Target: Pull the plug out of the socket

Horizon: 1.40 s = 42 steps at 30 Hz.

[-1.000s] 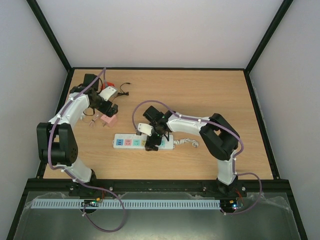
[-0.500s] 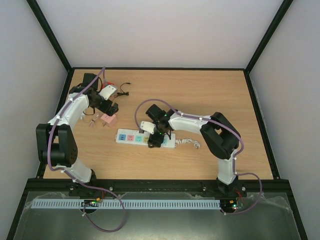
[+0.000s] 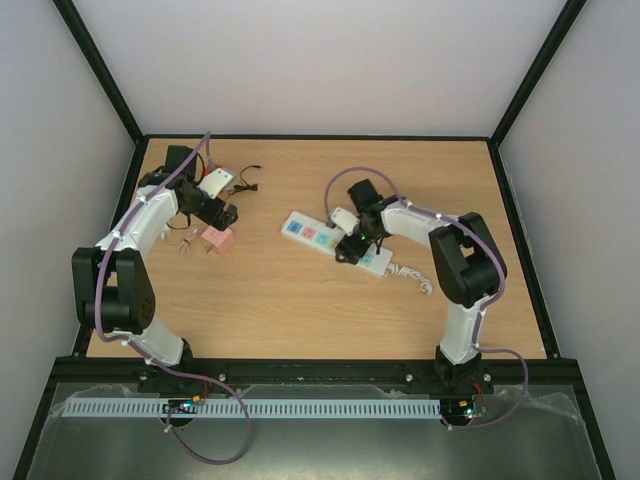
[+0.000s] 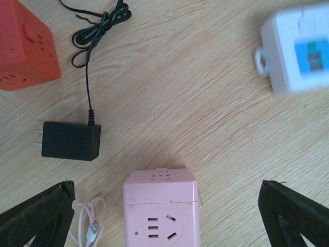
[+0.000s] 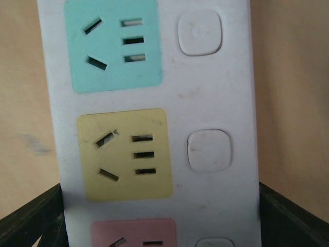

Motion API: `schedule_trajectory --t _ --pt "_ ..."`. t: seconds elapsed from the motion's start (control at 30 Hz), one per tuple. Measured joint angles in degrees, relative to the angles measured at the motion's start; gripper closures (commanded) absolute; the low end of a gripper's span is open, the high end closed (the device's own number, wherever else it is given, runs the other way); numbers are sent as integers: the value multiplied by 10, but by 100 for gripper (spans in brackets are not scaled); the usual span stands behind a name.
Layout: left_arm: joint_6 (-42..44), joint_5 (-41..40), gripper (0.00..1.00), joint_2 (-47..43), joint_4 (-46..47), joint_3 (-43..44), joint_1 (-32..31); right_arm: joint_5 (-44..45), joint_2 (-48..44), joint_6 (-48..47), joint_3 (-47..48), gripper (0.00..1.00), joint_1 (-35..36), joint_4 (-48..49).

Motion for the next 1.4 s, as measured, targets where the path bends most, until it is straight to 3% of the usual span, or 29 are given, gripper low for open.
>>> schedule_trajectory --t 0.53,0.93,1.33,1.4 --pt "3 5 0 -10 35 -9 0 37 81 110 106 28 -228 28" --pt "2 1 0 -34 77 -49 0 55 85 165 94 25 -431 86" --pt "-16 15 0 -34 94 -63 3 66 43 169 21 1 -459 112" --pt "-21 22 0 -36 95 -68 7 66 41 170 21 2 -459 105"
